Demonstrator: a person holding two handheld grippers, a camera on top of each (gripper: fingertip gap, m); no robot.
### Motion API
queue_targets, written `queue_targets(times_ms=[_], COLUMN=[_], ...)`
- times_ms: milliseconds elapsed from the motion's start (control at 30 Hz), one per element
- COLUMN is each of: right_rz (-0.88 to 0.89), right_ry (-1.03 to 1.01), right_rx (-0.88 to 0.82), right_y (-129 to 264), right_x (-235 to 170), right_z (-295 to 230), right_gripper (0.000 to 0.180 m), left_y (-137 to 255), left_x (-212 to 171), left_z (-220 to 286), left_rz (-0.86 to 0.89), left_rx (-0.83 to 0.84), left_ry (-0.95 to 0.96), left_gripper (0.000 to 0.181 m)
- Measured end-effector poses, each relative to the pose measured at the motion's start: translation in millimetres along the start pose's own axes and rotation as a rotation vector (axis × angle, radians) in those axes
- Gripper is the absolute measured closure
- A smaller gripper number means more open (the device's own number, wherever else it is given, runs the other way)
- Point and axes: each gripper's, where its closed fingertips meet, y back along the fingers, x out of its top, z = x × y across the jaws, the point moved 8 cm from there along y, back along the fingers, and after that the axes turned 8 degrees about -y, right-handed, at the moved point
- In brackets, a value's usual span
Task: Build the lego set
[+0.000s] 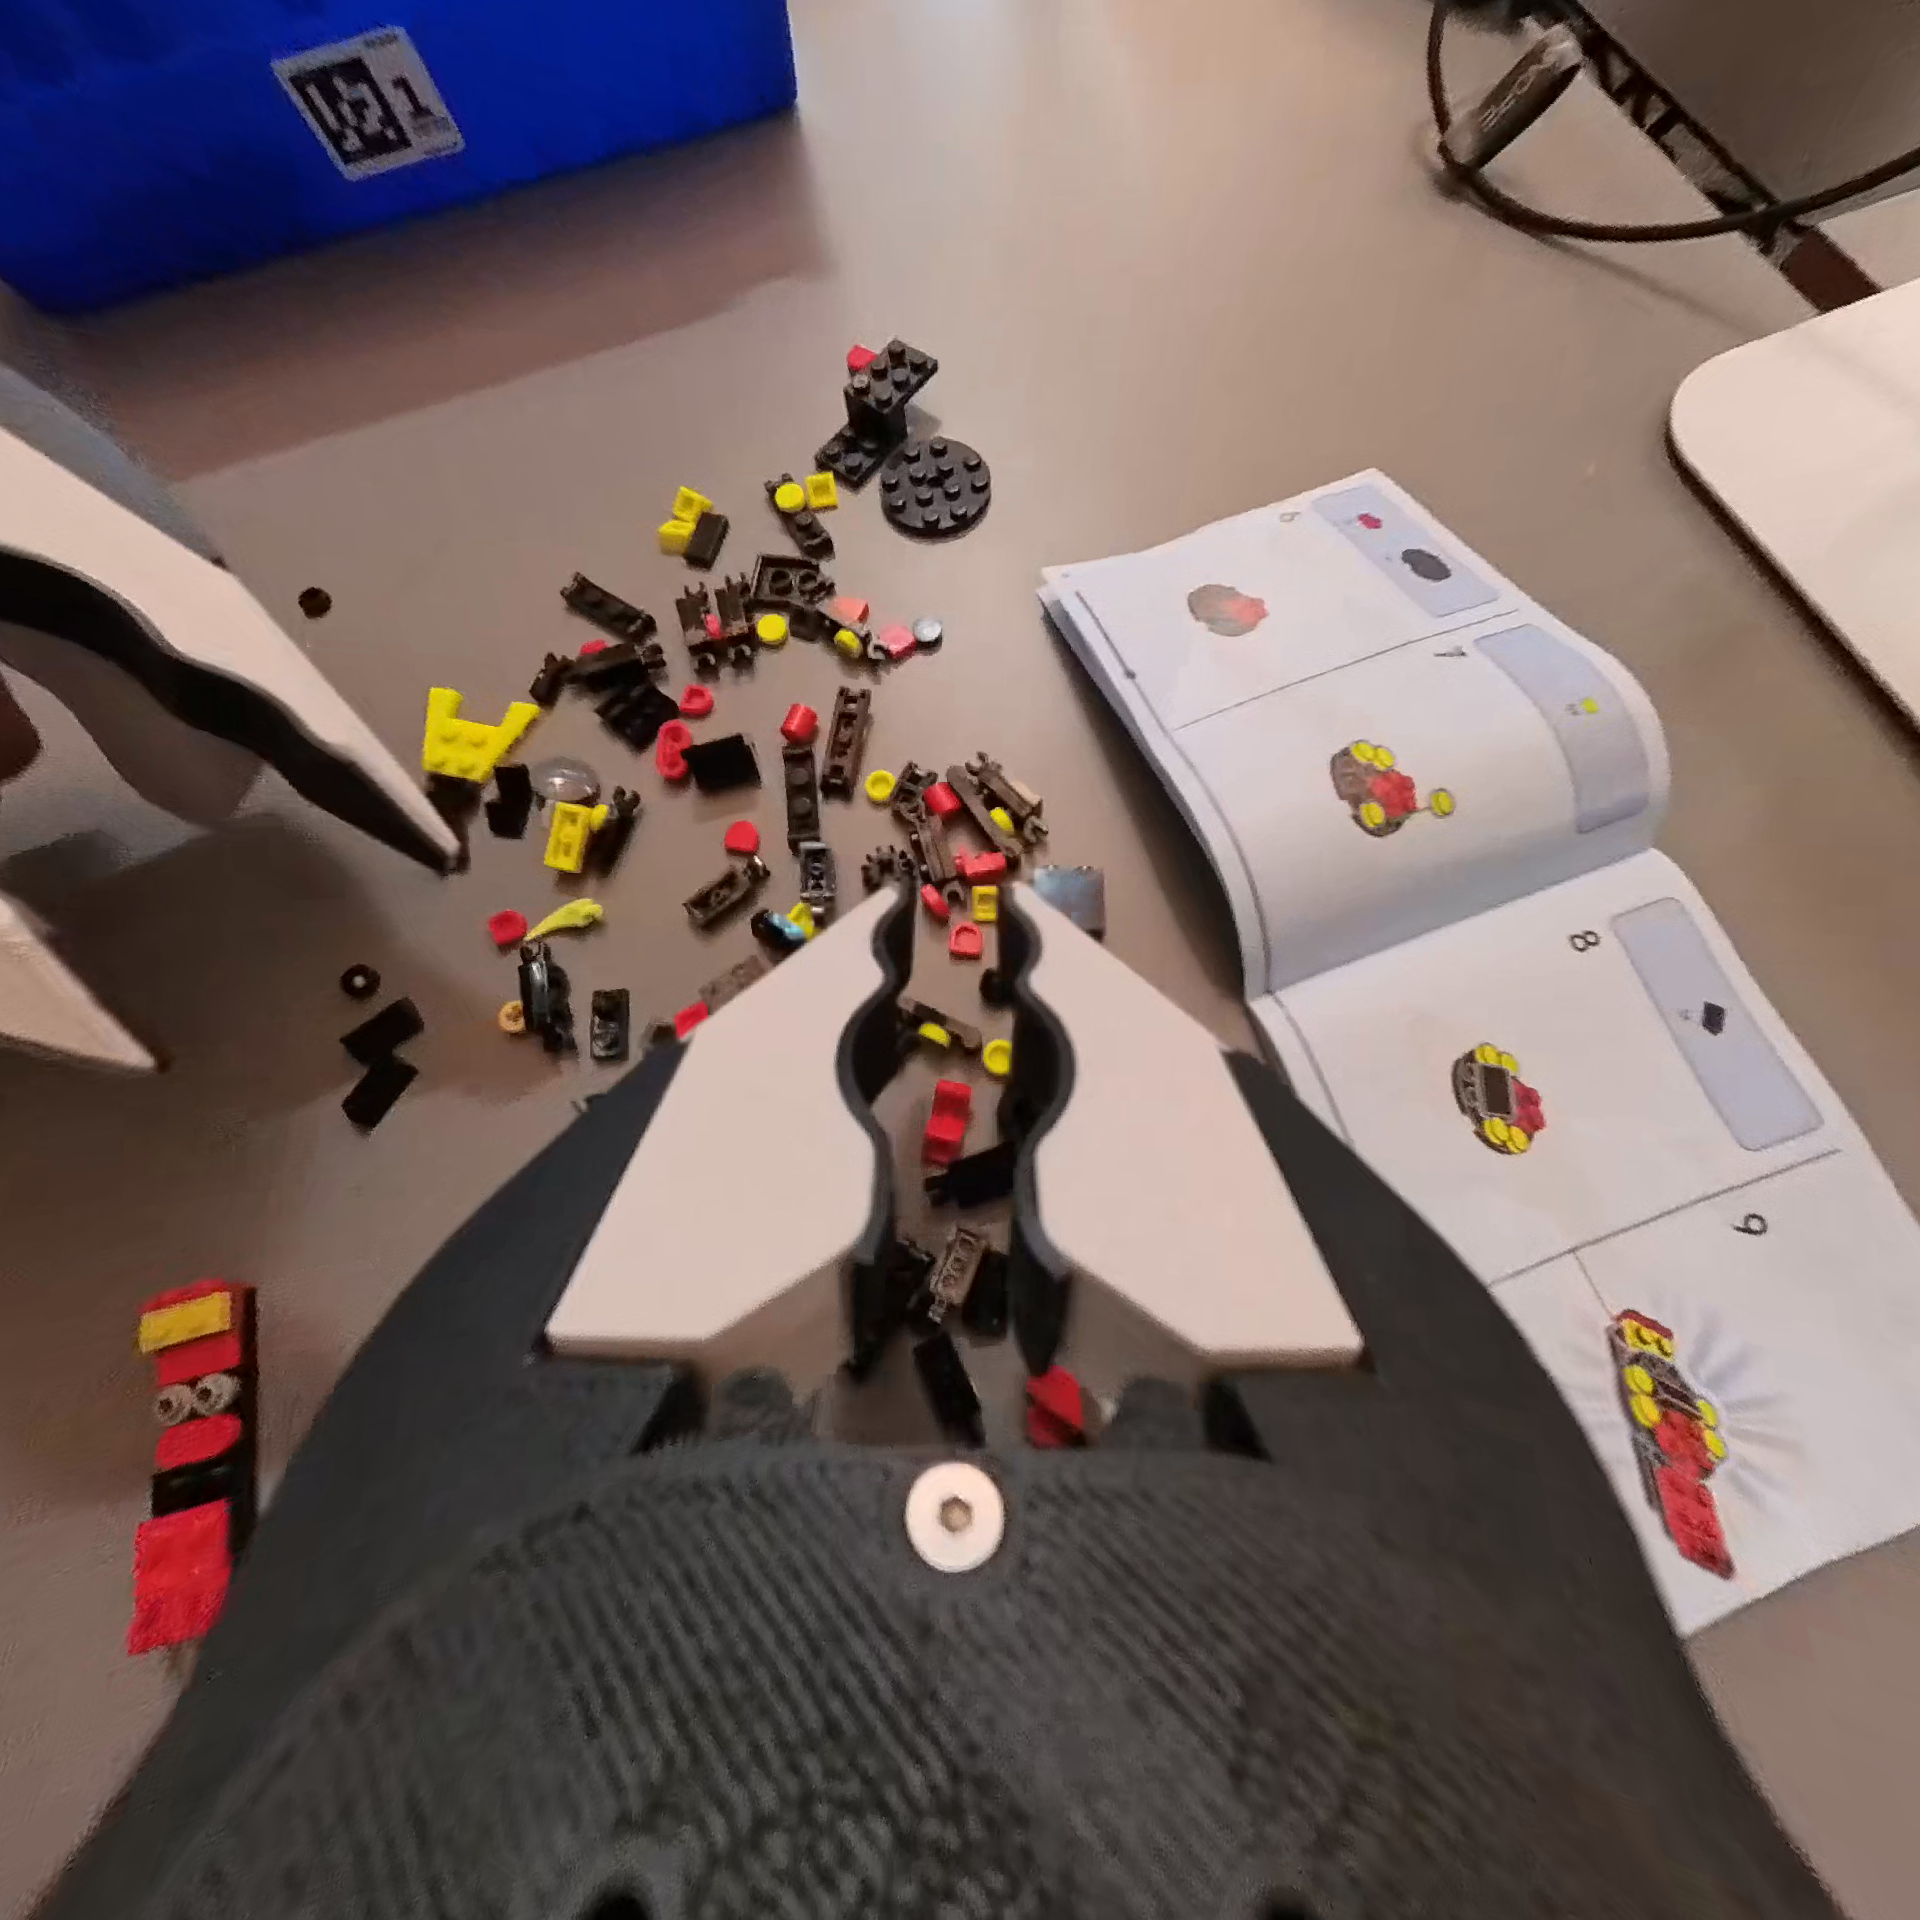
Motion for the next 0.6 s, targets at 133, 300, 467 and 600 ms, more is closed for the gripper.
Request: queue_targets(times_ms=[133, 300, 467, 600], right_rz=[-0.091, -0.085, -0.081, -0.088], right_ry=[0.069, 0.07, 0.118, 0.148], right_rx=[-0.084, -0.048, -0.012, -0.021], right_y=[-3, -1, -6, -4], right_x=[-12, -25, -28, -28], right_z=[6, 16, 12, 10], right_gripper=[0.168, 0.164, 0.166, 0.164], left_y=[-2, -5, -5, -4], left_x=[-5, -13, -13, -13], left_z=[1, 1, -1, -2], left_rz=[-0.037, -0.103, -0.095, -0.088], left_rx=[-0.043, -0.117, -0.148, -0.171], left_ry=[0.019, 0.084, 0.136, 0.166], left_gripper=[0.132, 0.135, 0.135, 0.135])
